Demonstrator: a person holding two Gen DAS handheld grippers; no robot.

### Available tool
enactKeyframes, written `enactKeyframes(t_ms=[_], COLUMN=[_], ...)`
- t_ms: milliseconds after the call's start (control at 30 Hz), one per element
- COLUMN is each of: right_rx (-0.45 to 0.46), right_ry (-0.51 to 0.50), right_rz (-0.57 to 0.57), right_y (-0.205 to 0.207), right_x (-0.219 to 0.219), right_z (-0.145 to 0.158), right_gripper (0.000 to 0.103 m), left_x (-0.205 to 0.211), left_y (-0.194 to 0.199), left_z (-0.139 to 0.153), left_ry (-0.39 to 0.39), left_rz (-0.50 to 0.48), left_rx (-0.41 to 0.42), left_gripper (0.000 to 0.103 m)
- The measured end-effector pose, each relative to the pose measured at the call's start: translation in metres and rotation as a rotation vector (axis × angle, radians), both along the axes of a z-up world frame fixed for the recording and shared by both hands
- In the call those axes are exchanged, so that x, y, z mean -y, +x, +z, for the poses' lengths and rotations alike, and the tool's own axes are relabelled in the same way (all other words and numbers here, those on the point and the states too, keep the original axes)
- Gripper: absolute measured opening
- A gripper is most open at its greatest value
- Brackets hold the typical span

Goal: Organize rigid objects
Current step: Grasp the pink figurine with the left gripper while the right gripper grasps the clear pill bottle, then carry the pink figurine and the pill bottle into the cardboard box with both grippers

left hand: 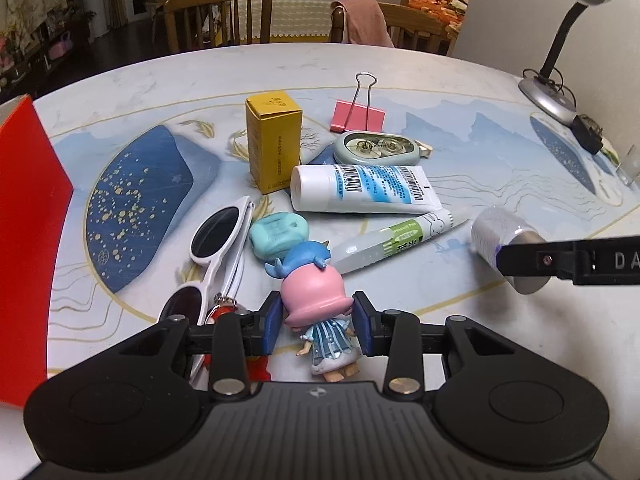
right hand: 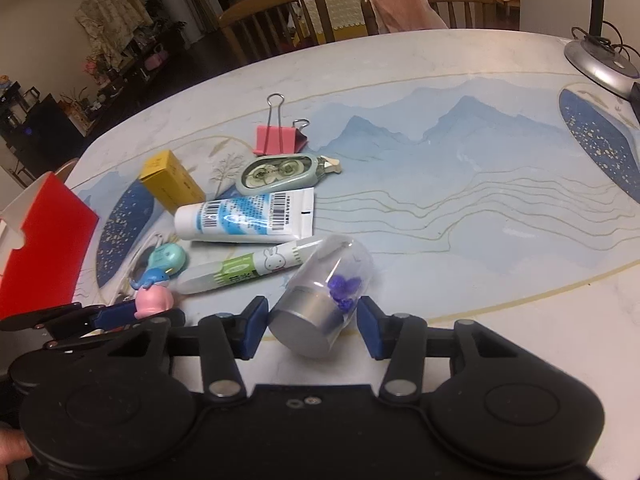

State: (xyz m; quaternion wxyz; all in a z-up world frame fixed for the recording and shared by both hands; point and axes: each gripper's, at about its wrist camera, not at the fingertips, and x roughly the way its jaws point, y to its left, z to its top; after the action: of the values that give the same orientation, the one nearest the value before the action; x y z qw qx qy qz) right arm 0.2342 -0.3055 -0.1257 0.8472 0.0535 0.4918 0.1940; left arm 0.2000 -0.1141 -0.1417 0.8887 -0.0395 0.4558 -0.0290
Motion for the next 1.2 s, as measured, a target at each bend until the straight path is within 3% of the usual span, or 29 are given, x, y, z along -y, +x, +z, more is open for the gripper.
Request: enactKeyframes(t_ms=[600, 1200], right_rx=[0.059, 0.165], right_ry=[0.077, 0.121], right_rz=[0.047, 0.166], right_y=[-0.047, -0.08], right_x=[-0.005, -0.092], right_z=[0.052, 0.102], right_gripper=[0.046, 0.046], left_x=[-0.035, -0.122], left_y=[-0.036, -0.072], left_z=[0.056, 0.112], left_ry=[-0.103, -0.097], left_rz=[0.011, 0.05], left_rx=[0.034, 0.114], left_gripper=[0.037, 0.037])
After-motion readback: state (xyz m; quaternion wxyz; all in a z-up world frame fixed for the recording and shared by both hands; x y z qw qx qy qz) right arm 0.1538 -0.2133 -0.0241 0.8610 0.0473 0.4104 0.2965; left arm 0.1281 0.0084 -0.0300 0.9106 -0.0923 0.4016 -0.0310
